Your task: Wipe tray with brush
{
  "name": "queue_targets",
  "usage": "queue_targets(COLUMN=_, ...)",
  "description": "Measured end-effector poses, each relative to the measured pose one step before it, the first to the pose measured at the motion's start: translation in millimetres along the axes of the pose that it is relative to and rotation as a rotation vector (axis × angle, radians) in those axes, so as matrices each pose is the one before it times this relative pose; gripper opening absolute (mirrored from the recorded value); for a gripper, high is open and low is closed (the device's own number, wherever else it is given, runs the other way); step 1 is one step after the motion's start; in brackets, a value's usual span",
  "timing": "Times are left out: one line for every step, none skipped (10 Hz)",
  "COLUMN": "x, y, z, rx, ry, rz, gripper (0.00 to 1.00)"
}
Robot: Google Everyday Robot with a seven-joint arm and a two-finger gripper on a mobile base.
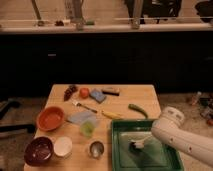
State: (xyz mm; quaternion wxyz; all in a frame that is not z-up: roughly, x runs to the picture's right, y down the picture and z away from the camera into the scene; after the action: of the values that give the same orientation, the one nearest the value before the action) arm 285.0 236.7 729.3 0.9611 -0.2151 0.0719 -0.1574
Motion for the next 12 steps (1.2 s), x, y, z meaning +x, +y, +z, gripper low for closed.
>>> queue_targets(x=4.58, y=15.18, z=-0.45, rx=-0.01389, ry=-0.00799, rz=0.01093, gripper=0.02)
queue_targets(x=6.77, y=9.65, z=3.21, rx=-0.01271, ry=0.00465, rz=0.00973, gripper=0.02)
queue_targets(x=6.83, y=3.76, z=5.90, rx=-0.00970, ry=0.00371, rz=0.01340, gripper=0.02)
queue_targets(x=8.71, y=1.36, z=6.60, rx=-0.01569, ry=0.00984, rz=0.01511, gripper=0.02)
queue_targets(x=7.94, y=-6.72, z=6.67, rx=-0.00753, ry=0.00742, rz=0.01625, gripper=0.02)
queue_targets(x=6.24, y=-9.80, z=5.16, rx=-0.00605, ry=0.00781, rz=0.01295, gripper=0.02)
queue_targets(x=3.28, y=-16.87, z=3.52, rx=0.00247, ry=0.00454, rz=0.00948, gripper=0.02)
queue_targets(x=-0.62, y=-12.25, z=-0.34, rx=0.00551, ry=0.00151, rz=-0.00022, gripper=0.02)
queue_targets(x=-6.80, y=-12.63, z=-1.79, rx=0.00786, ry=-0.00542, rz=-0.01065, gripper=0.02)
queue_targets(x=-10.22, y=-6.74, z=-3.26, rx=0.00522, ry=-0.01178, rz=-0.01201, gripper=0.02)
queue_targets(x=-13.78, y=-3.29, z=-5.25, rx=0.00556, ry=-0.01877, rz=-0.01732, gripper=0.02)
queue_targets(x=-10.69, y=3.79, z=-3.93, rx=-0.00288, ry=-0.02028, rz=-0.01619, gripper=0.02)
